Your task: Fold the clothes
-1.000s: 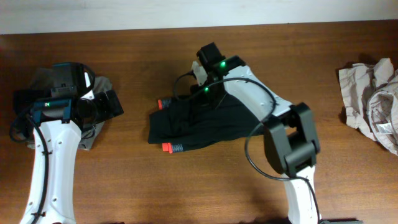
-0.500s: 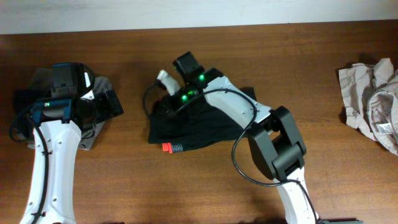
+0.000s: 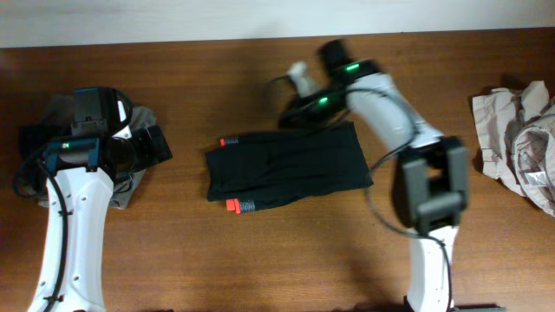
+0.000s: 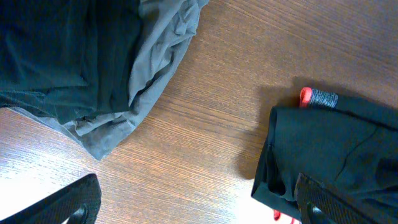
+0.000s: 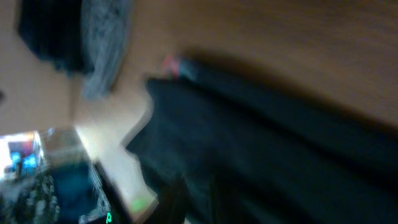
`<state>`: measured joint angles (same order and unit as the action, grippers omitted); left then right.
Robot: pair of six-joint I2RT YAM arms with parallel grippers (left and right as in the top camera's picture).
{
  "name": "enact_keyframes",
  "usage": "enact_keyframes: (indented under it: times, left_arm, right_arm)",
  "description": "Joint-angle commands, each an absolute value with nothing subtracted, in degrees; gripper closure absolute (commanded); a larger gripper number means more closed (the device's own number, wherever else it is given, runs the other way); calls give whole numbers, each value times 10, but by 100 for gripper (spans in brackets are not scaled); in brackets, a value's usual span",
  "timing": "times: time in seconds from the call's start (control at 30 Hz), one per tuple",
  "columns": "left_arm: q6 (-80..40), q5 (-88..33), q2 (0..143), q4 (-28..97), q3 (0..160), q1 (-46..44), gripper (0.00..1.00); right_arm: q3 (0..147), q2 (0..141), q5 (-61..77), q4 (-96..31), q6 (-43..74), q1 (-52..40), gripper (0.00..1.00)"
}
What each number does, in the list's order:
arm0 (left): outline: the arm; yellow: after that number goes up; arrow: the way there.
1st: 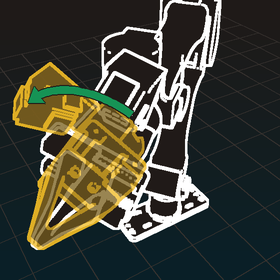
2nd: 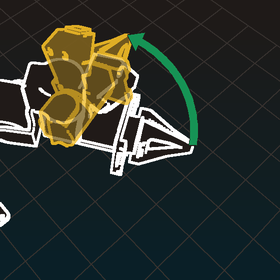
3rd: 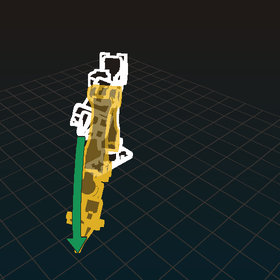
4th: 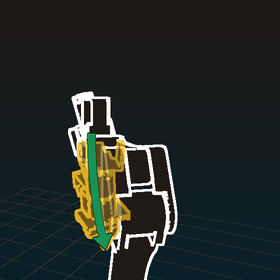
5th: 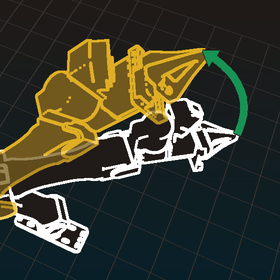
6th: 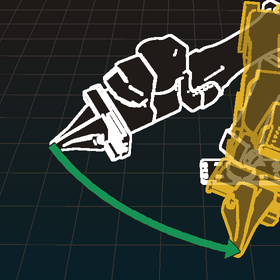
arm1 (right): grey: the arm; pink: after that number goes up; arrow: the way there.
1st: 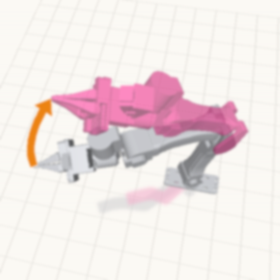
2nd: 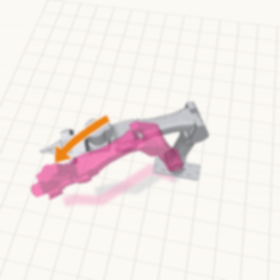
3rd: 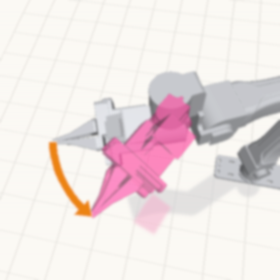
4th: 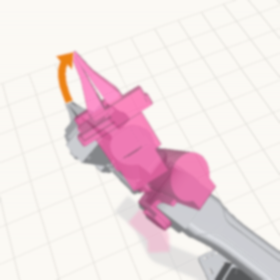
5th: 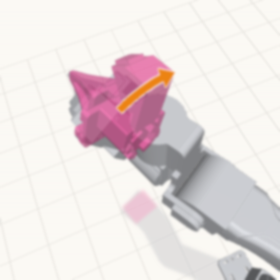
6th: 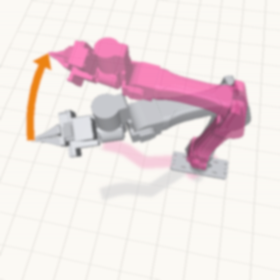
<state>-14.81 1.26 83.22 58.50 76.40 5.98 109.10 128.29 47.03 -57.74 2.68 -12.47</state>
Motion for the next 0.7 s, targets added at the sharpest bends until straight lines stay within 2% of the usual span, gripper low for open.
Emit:
enact_keyframes:
  times: [0.0, 0.03, 0.1, 0.23, 0.4, 0.67]
  left_arm:
    - [-152, 8, 821, 584, 772, 61, 1]
    - [-152, 8, 821, 584, 772, 61, 1]
    - [-152, 8, 821, 584, 772, 61, 1]
    - [-152, 8, 821, 584, 772, 61, 1]
    - [-152, 8, 821, 584, 772, 61, 1]
    - [-152, 8, 821, 584, 772, 61, 1]
  right_arm:
    - [1108, 1235, 368, -635, 17, -46, 69]
    - [1108, 1232, 352, -659, 11, -25, 62]
    - [1108, 1231, 334, -705, -1, 8, 34]
    - [1067, 1234, 306, -752, -63, 60, 13]
    - [985, 1234, 347, -714, -110, 72, 11]
    - [833, 1234, 441, -558, -120, 67, 11]
